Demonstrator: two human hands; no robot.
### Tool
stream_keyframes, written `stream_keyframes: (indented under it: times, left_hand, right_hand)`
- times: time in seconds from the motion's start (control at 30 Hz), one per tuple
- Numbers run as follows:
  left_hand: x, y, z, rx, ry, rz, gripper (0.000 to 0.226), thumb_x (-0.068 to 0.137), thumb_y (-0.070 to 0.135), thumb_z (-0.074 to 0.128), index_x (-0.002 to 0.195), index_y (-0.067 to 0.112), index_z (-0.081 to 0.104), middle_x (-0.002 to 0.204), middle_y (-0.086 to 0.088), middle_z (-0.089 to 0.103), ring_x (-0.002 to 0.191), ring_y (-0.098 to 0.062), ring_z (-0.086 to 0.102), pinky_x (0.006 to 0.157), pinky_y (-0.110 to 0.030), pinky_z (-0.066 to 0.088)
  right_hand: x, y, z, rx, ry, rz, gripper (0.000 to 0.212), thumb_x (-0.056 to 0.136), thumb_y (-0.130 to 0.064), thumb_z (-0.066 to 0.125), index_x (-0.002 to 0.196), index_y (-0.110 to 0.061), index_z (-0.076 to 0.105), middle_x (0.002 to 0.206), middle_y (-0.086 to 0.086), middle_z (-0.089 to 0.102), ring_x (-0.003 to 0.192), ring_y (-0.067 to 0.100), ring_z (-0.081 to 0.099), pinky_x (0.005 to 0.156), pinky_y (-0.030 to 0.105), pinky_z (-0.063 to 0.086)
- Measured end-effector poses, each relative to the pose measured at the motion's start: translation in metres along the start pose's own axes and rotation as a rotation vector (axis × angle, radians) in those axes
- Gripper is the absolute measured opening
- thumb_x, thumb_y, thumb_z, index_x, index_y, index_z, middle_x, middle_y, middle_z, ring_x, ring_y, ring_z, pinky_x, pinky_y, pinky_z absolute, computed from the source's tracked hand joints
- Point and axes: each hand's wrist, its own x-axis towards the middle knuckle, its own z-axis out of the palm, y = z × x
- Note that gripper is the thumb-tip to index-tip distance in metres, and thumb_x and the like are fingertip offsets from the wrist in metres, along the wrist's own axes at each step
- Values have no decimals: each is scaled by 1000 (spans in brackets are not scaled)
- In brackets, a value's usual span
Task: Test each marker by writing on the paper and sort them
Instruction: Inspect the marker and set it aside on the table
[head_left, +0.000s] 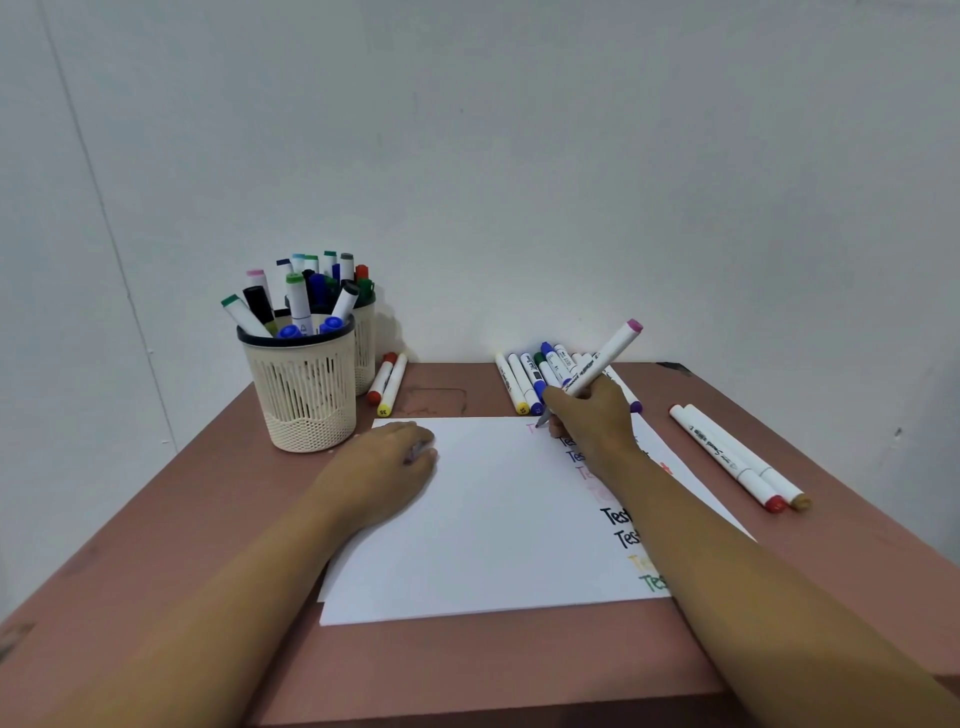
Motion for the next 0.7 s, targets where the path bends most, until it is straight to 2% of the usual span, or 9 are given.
stream_keyframes:
  times: [0.1,0.23,0.37,0.53,0.7]
  left_hand:
    - [0,0,0,4,-5,2,29,96,32,44,119,20,59,114,4,60,103,-15,53,79,-23,36]
    - [-1,-1,1,0,-6,1,29,96,32,44,117,20,59,113,5,59,103,-15,53,84,-25,39]
    - [1,-2,3,3,-4,-3,29,96,33,44,120,22,58,115,6,58,105,-15,53,82,-23,36]
    - [1,-3,2,7,-1,-3,30,96,33,44,121,23,58,118,5,58,107,-15,53,85,-23,37]
    - [2,-3,2,9,-12,-5,30,96,34,44,122,24,57,119,6,58,107,-15,53,83,-23,36]
  right_hand:
    - [0,0,1,-1,-15,7,15,84,-5,65,74,-6,54,63,9,56,46,15,50,46,24,45]
    - [0,0,0,-26,25,10,21,83,-9,65,69,-12,49,62,7,53,46,15,47,45,24,39]
    - [0,-1,0,7,60,9,19,84,-8,64,73,-13,49,67,5,56,49,12,52,43,21,43]
    - [-2,-3,0,2,31,9,21,85,-6,63,71,-11,49,60,3,56,45,11,51,49,26,47]
    - [-2,-2,0,-31,47,9,23,83,-8,64,69,-13,47,63,2,49,45,9,47,43,22,39]
